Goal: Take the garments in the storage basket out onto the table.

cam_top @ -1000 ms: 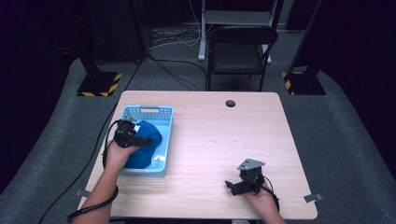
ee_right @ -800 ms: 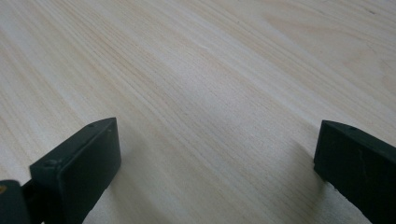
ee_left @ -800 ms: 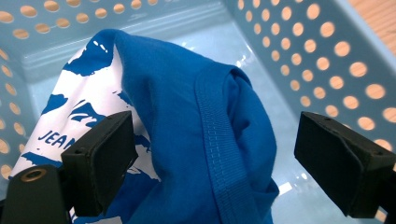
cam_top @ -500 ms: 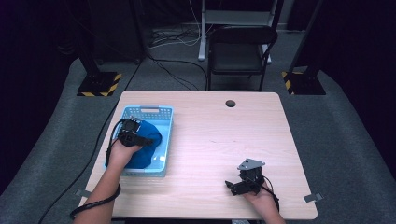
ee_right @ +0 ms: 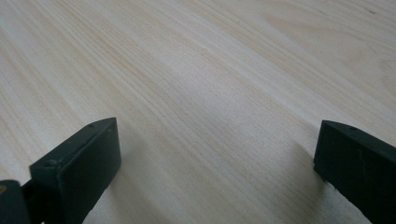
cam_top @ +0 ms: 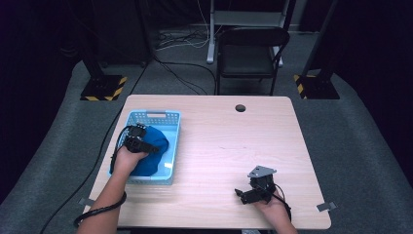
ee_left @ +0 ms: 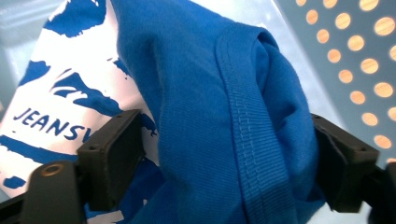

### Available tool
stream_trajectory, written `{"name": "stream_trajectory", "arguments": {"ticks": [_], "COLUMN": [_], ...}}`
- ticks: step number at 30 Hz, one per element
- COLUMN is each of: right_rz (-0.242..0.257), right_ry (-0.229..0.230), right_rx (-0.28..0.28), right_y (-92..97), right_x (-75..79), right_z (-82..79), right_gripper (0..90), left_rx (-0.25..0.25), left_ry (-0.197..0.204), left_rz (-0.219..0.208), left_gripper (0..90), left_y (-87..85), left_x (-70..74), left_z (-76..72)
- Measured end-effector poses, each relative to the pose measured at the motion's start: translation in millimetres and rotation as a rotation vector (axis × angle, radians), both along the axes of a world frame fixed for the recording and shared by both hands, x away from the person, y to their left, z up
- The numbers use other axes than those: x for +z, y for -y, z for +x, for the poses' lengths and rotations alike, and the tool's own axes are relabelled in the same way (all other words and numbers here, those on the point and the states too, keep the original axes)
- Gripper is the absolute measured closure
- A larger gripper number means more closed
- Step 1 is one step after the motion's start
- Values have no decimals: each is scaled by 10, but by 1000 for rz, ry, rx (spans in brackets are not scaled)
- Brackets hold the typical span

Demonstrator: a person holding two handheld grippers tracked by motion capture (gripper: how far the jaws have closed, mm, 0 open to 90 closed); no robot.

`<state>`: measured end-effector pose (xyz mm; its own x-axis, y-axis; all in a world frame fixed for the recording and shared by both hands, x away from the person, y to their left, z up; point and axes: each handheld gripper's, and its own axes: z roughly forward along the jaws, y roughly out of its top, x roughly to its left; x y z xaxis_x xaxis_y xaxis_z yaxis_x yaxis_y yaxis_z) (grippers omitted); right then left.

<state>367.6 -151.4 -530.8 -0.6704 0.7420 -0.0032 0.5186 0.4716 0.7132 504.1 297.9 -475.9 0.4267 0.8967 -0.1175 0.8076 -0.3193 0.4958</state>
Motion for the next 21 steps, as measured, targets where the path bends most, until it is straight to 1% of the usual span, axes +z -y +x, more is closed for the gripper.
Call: {"name": "stream_trajectory", "arguments": {"ticks": [4,6,10,12,15,18,21], "right_rz": [0,0,0,0,0,0,0], "right_ry": [0,0,0,0,0,0,0], "right_rx": [0,0,0,0,0,0,0], "right_y": [0,0,0,0,0,0,0], "right_x": [0,0,0,0,0,0,0], "right_z": [0,0,0,0,0,0,0], "right_gripper": [0,0,0,0,0,0,0], "left_rx": [-1,0,1,-4,-9,-18,-25], "left_ry": [-6,-6,-4,5,12,26,51], "left_rz": [10,8,18,24,34,36,33], "left_gripper": [247,276,384,467,560,614,635], "left_y": [8,8,2,2,6,14,15], "left_x": [-4,-4,2,22,42,55,78], "left_z": [3,3,-1,-13,-31,-52,-79]}}
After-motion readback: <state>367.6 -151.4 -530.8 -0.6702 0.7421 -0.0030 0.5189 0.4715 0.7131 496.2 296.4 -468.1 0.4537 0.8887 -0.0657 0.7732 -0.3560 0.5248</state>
